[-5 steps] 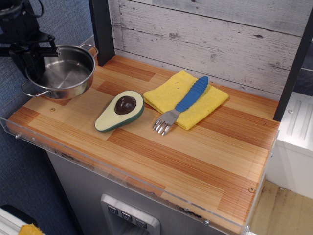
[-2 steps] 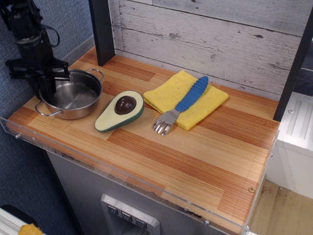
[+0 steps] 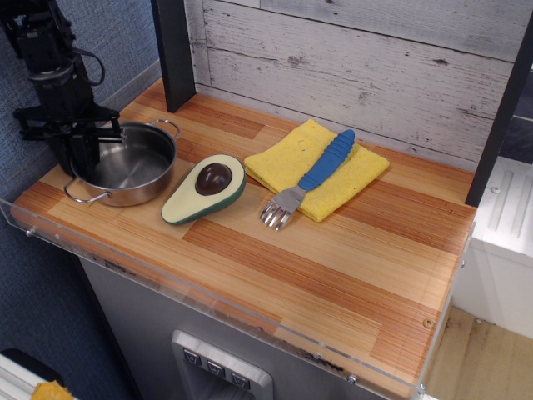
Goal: Put the pot on the left of the avocado.
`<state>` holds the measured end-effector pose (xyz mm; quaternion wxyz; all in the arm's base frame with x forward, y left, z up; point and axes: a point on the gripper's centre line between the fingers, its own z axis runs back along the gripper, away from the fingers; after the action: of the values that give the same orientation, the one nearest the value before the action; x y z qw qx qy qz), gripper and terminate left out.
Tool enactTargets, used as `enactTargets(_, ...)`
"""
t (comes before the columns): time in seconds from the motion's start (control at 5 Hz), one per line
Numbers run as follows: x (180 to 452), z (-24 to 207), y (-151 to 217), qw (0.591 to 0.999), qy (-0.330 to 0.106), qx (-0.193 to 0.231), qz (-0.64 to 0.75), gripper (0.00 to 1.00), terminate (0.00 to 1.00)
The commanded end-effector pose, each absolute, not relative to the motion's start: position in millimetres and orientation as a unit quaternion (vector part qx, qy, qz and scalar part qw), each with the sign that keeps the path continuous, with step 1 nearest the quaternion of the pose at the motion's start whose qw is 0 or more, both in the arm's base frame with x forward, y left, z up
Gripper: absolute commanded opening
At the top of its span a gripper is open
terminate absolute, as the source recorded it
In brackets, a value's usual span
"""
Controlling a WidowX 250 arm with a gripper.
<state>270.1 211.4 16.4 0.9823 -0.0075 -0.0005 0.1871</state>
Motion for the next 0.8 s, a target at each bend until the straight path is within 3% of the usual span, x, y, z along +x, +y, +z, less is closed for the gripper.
enactTargets(0.0, 258.2, 58.1, 209.2, 0.980, -0.047, 0.015, 0.192, 1.00, 0.00)
enactTargets(0.4, 240.4, 118.4, 175.6, 0.971, -0.100, 0.049, 0.212, 1.00, 0.00)
enactTargets(0.6, 241.9, 146.5, 132.7, 0.969, -0.124, 0.043, 0.211, 1.00, 0.00)
